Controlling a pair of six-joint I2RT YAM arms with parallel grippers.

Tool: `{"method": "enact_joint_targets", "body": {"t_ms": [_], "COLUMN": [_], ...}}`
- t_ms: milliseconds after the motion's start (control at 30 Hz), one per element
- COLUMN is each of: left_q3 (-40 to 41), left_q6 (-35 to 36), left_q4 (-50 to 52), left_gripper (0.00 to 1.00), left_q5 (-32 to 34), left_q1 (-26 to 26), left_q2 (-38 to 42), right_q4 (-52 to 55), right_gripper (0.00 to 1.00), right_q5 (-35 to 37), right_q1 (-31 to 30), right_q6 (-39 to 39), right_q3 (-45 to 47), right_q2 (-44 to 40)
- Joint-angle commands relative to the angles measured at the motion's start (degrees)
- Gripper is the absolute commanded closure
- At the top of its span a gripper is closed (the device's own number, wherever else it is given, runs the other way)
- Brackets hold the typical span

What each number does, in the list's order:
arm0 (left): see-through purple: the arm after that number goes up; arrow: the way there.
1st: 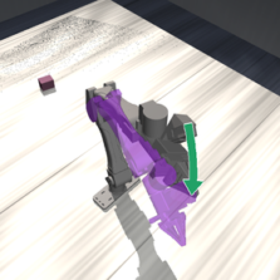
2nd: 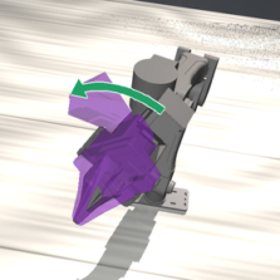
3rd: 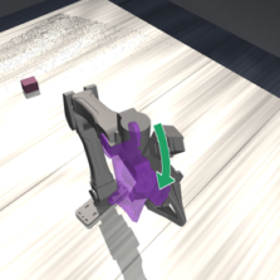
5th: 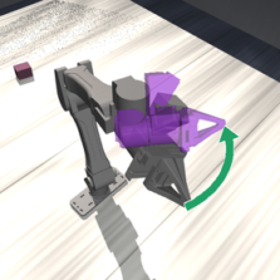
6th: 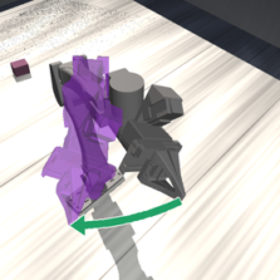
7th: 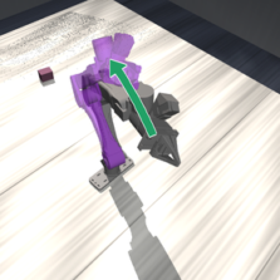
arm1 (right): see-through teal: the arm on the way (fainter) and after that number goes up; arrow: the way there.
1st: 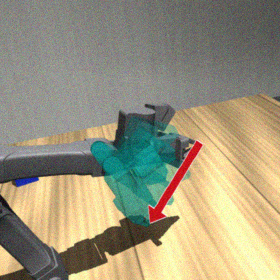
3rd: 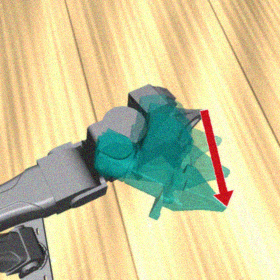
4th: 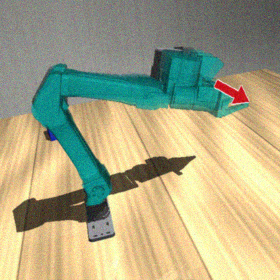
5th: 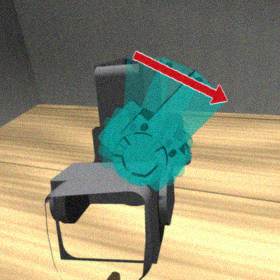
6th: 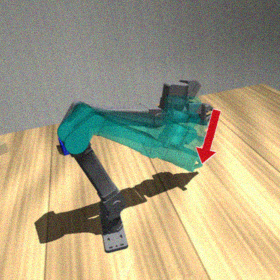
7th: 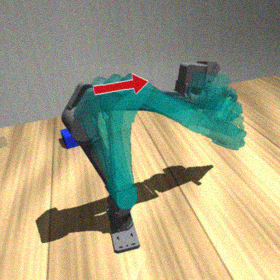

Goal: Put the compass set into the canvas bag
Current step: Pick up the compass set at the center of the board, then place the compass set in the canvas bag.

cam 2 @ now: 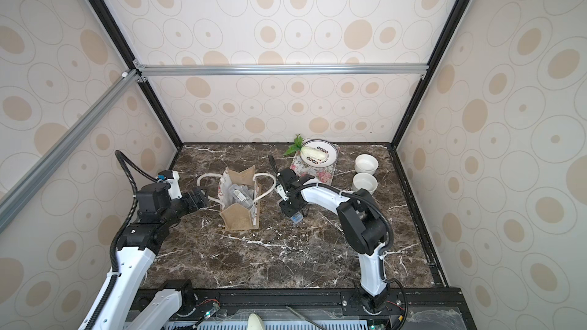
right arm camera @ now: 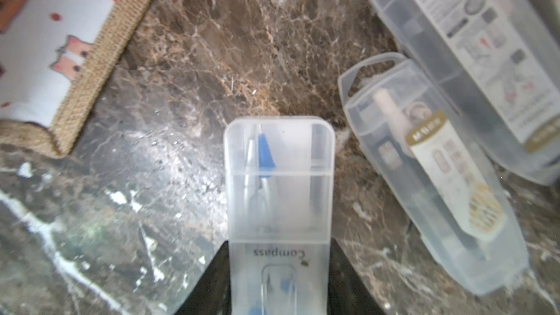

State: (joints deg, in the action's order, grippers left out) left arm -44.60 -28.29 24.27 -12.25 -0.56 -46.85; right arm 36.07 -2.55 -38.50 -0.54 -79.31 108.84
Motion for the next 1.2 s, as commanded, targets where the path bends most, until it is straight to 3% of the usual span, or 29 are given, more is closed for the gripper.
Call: {"method": "enact_joint_targets", "body": {"t_ms": [0,267,567,833,1167], "left_q3": [-1.08,-1.19,-1.29,-1.06,-0.82], "left_q6": [-0.25,-0.18,-0.18,-0.27,-0.09], "left_q4": [-0.71,-1.16,-1.13,-0.99,-0.29], "left_gripper": [0.14,0.14,0.14,0.14,0.13], "left_q5": [0.30,-0.39,-0.54,-0.52,0.12], "left_q1": [0.34,0.29,0.34,0.29,0.35], "left_q2": [0.95,0.88,1.06,1.31,1.99], "right_q4": [-0.76,2.52,5.41,8.26,17.96], "right_gripper": [0.58,0.58,0.58,0.58,0.59], "right_q5": [1.18,5.45,6.07,8.04,5.32], "right_q1": [2.02,6.23,4.01,-6.14,-14.41], "right_q6": [2.41,3.75,4.28,1.95,0.89], "right_q3": [4.28,7.56,-3.71,-22.33,-56.60], "right_q2": [-7.15,-19.45,-22.09,-11.29,13.82]}}
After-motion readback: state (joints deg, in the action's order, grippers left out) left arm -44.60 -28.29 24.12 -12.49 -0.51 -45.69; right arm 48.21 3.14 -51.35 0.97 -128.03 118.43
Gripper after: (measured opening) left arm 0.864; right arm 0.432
